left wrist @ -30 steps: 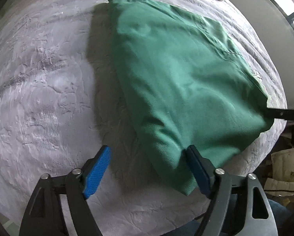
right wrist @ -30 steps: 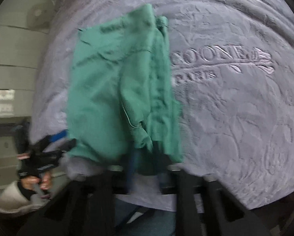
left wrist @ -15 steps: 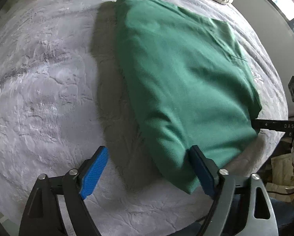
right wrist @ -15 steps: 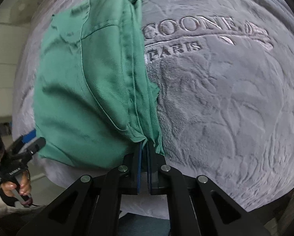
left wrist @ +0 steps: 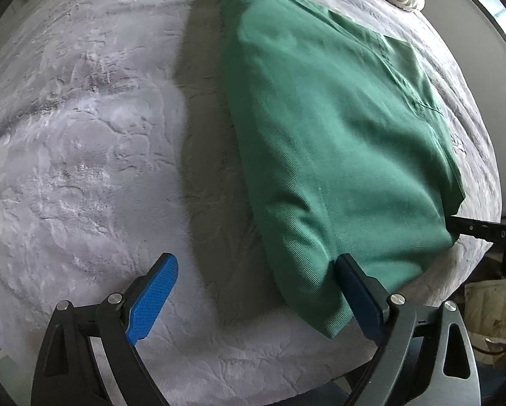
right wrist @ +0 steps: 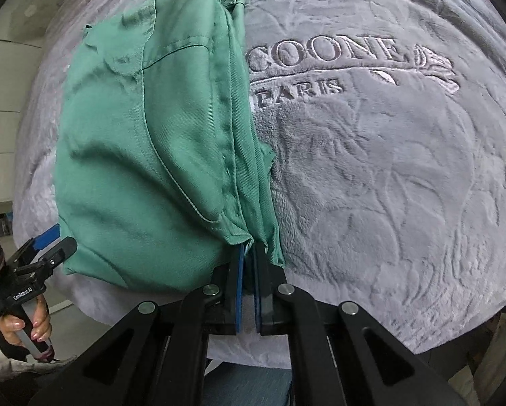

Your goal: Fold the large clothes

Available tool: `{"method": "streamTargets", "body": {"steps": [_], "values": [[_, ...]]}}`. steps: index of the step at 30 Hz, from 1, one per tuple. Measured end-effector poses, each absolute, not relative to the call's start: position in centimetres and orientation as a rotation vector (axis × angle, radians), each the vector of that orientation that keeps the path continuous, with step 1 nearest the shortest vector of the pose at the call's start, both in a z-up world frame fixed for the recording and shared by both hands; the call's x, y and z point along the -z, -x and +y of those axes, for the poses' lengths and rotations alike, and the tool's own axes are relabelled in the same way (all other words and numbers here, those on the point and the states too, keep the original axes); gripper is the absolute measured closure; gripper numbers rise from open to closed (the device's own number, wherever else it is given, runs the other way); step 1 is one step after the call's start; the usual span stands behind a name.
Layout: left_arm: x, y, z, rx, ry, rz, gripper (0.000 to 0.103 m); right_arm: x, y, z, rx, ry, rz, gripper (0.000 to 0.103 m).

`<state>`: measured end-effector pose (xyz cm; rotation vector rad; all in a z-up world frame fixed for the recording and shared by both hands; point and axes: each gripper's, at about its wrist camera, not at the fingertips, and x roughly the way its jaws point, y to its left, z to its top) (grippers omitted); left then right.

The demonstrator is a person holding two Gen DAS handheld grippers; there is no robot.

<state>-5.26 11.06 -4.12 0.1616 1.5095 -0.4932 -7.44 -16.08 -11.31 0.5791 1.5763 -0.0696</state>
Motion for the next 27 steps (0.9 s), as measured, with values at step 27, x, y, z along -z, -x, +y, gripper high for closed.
{"method": "streamTargets", "body": {"steps": [27], "values": [[1.6,3.0,11.1,0.406,-0.2,1.481,0.0,5.5,6.6,-20.0,0.12,-0.621,1.445,0.058]]}}
